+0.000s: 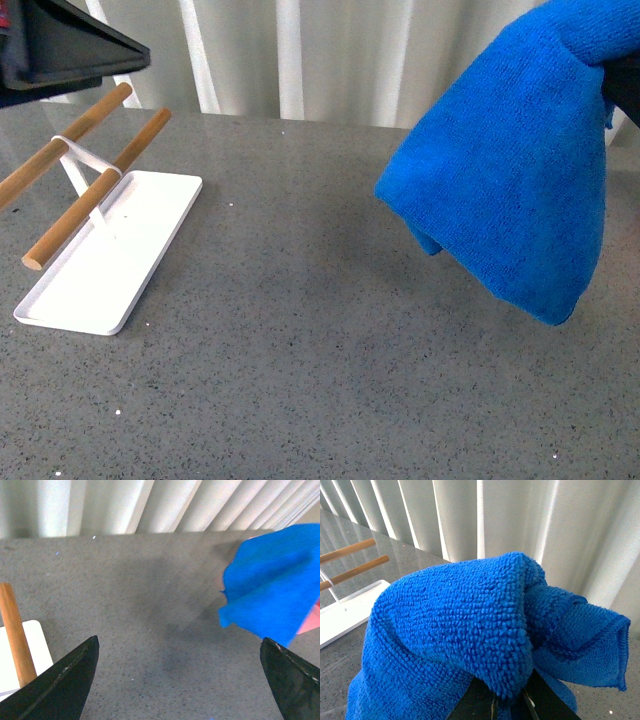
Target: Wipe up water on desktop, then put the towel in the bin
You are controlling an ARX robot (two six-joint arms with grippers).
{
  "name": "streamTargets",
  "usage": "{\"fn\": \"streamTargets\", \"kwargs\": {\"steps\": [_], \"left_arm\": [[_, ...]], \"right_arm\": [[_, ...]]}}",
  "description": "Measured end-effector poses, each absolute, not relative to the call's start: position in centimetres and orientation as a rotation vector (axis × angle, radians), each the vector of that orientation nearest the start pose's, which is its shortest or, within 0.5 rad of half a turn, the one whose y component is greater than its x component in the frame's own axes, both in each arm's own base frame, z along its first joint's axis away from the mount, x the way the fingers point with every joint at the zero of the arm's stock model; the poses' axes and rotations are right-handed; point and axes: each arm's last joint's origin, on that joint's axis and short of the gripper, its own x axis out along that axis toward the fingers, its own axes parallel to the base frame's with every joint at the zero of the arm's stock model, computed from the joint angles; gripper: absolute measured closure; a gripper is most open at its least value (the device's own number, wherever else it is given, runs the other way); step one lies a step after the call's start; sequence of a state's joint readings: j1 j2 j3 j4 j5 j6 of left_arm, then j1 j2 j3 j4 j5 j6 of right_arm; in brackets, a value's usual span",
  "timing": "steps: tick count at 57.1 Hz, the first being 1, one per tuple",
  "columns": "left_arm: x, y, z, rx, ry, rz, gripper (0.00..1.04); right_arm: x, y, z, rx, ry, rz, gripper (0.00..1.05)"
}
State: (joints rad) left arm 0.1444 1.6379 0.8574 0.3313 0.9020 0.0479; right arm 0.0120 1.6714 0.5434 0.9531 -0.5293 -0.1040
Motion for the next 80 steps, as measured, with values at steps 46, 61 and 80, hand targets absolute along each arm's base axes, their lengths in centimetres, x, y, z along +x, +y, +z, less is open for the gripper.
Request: {"fn": "streamTargets", "kwargs": {"steps": [46,61,80], "left_arm": [[19.3,2.8,19.2,-0.014,0.011,0.002,0.89],[16.8,1.6,18.2,-0.009,0.010,0.004,1.01],[14.6,0.0,17.4,-0.007,0.009,-0.001,1.01]], "right_arm": [[32.1,0.4,14.8,-0.117,0.428,0.245,1.01],[33.3,0.2,16.1,-0.049,0.573,0.118,1.01],[32.6,1.3,12.9,0.055,0.746,0.117,1.01]]}}
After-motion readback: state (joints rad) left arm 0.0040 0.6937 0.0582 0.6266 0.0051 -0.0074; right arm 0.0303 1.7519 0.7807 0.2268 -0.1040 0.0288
